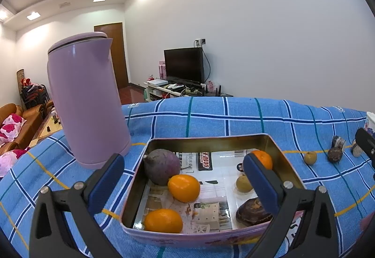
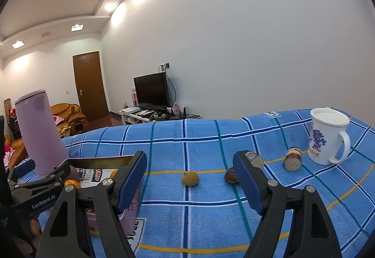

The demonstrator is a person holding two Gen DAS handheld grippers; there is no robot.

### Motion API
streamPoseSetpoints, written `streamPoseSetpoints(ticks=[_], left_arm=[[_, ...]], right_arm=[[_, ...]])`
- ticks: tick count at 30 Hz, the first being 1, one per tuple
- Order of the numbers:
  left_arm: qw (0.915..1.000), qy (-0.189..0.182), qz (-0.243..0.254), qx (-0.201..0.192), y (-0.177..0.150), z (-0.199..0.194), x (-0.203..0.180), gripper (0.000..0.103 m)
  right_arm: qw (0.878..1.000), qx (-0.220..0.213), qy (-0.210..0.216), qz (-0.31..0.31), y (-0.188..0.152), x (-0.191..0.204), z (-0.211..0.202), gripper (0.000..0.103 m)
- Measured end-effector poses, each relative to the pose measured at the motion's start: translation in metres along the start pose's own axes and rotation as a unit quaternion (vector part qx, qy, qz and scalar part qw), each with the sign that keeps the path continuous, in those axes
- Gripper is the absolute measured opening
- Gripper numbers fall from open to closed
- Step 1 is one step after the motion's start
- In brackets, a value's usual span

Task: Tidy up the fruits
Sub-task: 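Lift both open tools from the tin toward the remaining fruits by the mug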

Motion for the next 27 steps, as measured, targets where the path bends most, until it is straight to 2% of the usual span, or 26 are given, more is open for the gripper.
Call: streamPoseSetpoints(ticks=[13, 27], left_arm=[[0.9999, -0.007, 0.010, 0.002, -0.004, -0.011, -0.014, 0.103], [0.9959, -0.060, 0.068, 0.001, -0.011, -0.037, -0.062, 0.103]], right_arm=[[1.000, 0.001, -0.022, -0.002, 0.002, -0.030, -0.015, 0.077], [0.997, 0.014, -0.073, 0.005, 0.007, -0.095, -0.035, 0.077]])
Point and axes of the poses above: each gripper's, at about its wrist camera, not at the fingertips, and z roughly the way its jaws point, x to its left, y to its top, the point moved 1 cm from there along z, roughly the way its jaws point, and after that the axes turned 9 degrees about y, right-handed, at the moved point
